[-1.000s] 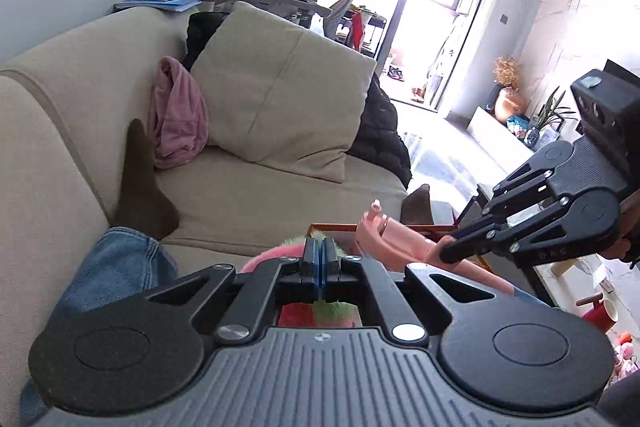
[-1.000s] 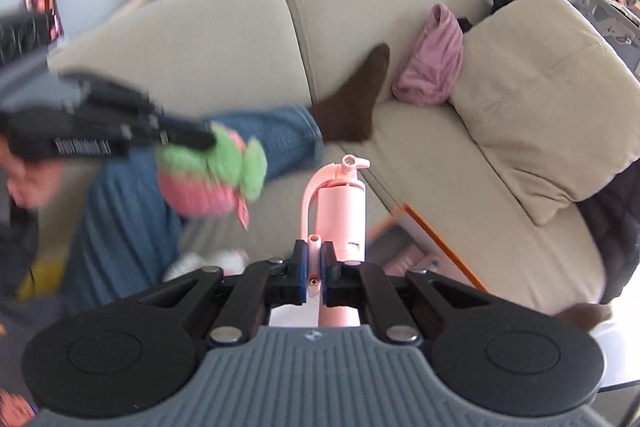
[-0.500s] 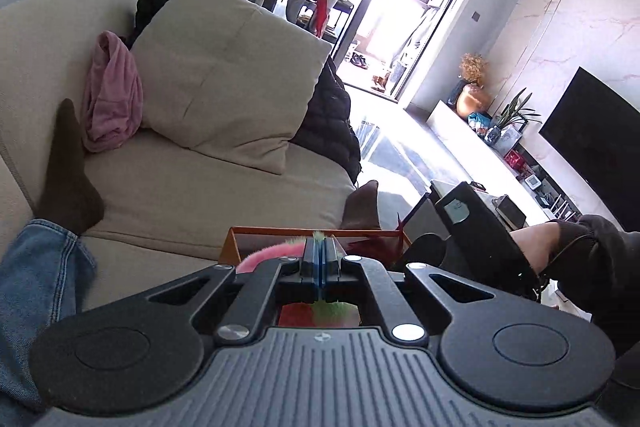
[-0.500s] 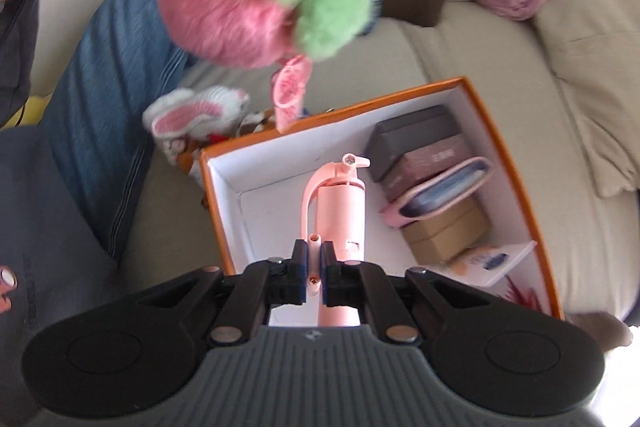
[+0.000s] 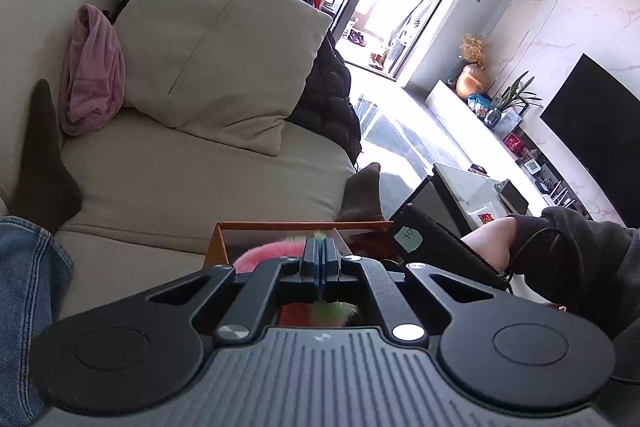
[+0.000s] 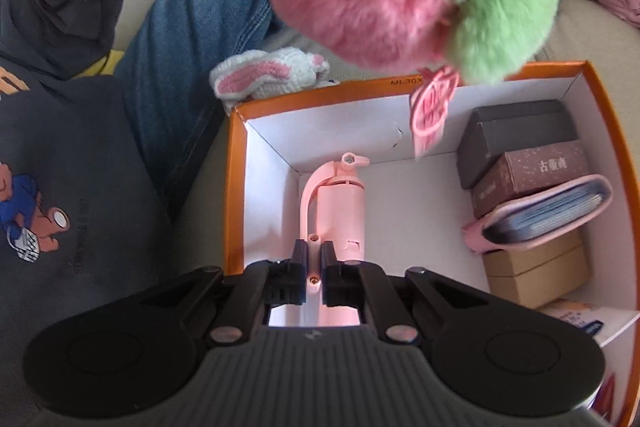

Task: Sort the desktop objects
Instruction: 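Lift the pink ball and selfie stick over the white box, then lower the selfie stick and pink ball into the box and open both grippers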

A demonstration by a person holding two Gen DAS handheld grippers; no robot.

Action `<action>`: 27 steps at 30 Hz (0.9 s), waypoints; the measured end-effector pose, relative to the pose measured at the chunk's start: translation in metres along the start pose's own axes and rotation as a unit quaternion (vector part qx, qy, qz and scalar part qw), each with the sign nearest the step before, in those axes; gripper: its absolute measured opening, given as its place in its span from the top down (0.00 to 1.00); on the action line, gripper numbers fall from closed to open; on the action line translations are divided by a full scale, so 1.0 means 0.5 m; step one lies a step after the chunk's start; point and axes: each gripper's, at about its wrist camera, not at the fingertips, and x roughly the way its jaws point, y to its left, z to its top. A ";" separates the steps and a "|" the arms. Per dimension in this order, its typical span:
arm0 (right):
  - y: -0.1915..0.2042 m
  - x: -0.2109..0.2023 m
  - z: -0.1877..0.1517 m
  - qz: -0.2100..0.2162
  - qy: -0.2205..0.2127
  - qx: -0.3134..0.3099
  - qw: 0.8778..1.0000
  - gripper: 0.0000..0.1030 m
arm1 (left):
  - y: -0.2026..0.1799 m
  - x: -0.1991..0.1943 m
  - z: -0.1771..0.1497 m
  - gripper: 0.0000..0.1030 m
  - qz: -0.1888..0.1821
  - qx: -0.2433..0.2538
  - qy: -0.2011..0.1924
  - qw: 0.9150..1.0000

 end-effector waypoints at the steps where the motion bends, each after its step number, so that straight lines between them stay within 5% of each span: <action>1: -0.004 0.006 -0.002 0.002 0.000 0.001 1.000 0.94 | 0.000 0.003 0.001 0.99 -0.003 0.000 0.001 1.000; 9: -0.015 0.018 -0.026 0.040 -0.004 -0.009 0.999 0.94 | -0.010 0.035 0.005 0.99 -0.015 0.004 0.014 1.000; 16: -0.006 0.015 -0.037 -0.008 -0.008 0.010 1.000 0.81 | -0.036 0.054 -0.005 0.99 -0.030 0.021 0.031 0.999; 22: 0.030 -0.075 -0.072 -0.092 -0.077 0.068 0.990 0.68 | -0.065 0.077 -0.019 0.99 -0.046 0.031 0.049 0.997; 27: 0.079 -0.149 -0.162 -0.184 -0.123 0.175 0.959 0.68 | -0.106 0.130 -0.037 0.99 -0.066 0.053 0.079 0.993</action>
